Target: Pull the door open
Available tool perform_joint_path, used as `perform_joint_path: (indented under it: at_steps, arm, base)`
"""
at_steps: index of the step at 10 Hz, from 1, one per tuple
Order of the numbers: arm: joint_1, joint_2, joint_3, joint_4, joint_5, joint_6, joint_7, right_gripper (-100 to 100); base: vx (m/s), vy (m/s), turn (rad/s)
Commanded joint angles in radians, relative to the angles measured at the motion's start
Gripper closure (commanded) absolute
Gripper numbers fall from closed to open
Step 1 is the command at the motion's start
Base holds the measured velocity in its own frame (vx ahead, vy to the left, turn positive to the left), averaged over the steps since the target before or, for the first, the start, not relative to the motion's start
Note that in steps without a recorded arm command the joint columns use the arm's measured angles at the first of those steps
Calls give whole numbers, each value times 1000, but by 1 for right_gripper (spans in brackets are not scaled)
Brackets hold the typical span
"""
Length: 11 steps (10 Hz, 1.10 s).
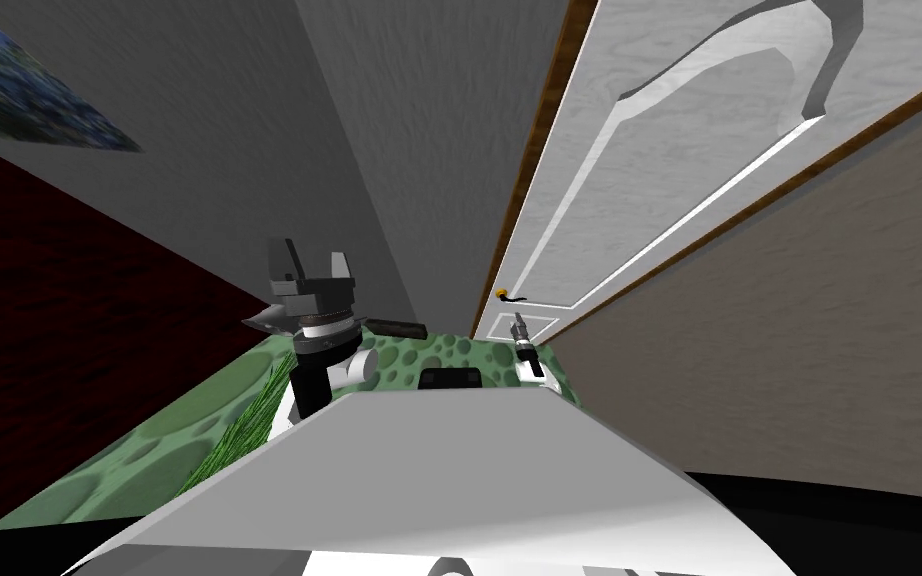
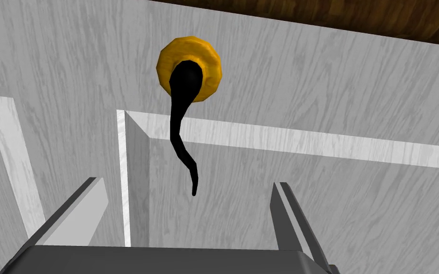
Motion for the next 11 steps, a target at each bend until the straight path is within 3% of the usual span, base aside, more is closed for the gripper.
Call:
perform_joint_path:
  at_steps: [1,2,3,10,11]
  arm:
    - [-8,-6,-1,30,-1,-9,-4,-100]
    - [-11,-9,-2,43,-2,-11,-5,-100]
    - [-4,-6,-1,27,-1,-7,-4,-100]
    - [-5,-86,-82,155,-49,-79,-59,-100]
    - [-5,-86,-82,155,-49,-79,-59,-100]
  base:
    - [76,-65,29]
    - [71,-56,22]
    - [33,-27,7]
    - [196,15,164]
    - [143,-22,35]
